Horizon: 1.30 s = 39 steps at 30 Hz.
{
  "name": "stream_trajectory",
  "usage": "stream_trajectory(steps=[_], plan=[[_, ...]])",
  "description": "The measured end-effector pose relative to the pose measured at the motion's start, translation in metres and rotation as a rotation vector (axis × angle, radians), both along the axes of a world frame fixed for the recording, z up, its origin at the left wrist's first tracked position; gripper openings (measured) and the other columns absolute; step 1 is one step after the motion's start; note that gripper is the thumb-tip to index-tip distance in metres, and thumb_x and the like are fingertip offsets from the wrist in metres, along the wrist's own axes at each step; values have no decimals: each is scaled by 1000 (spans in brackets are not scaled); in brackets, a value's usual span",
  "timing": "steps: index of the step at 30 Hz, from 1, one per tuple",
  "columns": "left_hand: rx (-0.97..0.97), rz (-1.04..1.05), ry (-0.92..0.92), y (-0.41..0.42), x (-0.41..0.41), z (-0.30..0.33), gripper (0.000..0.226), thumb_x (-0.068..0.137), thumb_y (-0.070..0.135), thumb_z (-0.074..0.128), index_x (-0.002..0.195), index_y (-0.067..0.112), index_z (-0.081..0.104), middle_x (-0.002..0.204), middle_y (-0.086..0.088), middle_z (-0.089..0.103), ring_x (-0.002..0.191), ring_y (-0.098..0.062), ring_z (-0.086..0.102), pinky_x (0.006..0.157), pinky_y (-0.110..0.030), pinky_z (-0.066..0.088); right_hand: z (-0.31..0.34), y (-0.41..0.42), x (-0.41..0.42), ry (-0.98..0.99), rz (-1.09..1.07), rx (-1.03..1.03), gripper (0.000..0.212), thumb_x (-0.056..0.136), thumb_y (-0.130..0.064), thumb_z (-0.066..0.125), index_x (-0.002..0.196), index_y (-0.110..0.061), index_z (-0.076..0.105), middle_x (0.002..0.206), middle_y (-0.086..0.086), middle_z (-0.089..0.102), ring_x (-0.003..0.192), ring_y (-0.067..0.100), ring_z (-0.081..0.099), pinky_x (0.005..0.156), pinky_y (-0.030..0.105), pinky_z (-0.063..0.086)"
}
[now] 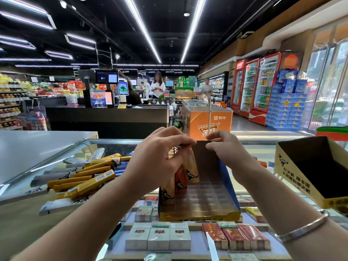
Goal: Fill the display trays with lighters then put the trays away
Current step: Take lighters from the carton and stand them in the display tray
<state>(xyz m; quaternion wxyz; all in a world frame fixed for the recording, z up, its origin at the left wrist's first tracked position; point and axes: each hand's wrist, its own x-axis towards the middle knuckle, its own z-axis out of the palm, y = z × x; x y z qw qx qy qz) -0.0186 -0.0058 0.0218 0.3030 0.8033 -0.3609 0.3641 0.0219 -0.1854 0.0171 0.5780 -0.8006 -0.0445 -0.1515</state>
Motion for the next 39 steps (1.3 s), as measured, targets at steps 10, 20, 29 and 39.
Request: stream_trajectory(steps=[10,20,29,39], plan=[[190,82,-57,-2,-1,-5,23,84,27,63,106,24,69,92,12,62,91,-9,51,69,-35,53,-3,-1,3,-34,12,-22,15,88,-10,56,91,-24,52,93,0,53,85,13,51,75,31,48],[325,127,-148,-2,-7,-1,28,85,30,53,106,21,70,89,8,64,89,-13,55,62,-26,50,-3,-1,2,-47,10,-34,11,89,-13,56,96,-20,53,94,1,53,86,14,51,74,30,48],[395,152,-146,0,-9,3,26,84,28,54,103,21,70,88,7,63,89,-14,54,66,-24,45,-1,0,1,-40,5,-36,11,90,-14,56,99,-19,52,92,0,51,89,17,51,81,34,50],[404,137,9,5,0,0,21,84,24,64,102,34,69,93,21,45,90,0,38,68,-9,31,-4,0,4,-21,20,-54,13,91,-16,55,102,-21,52,94,-3,51,87,12,50,71,26,47]])
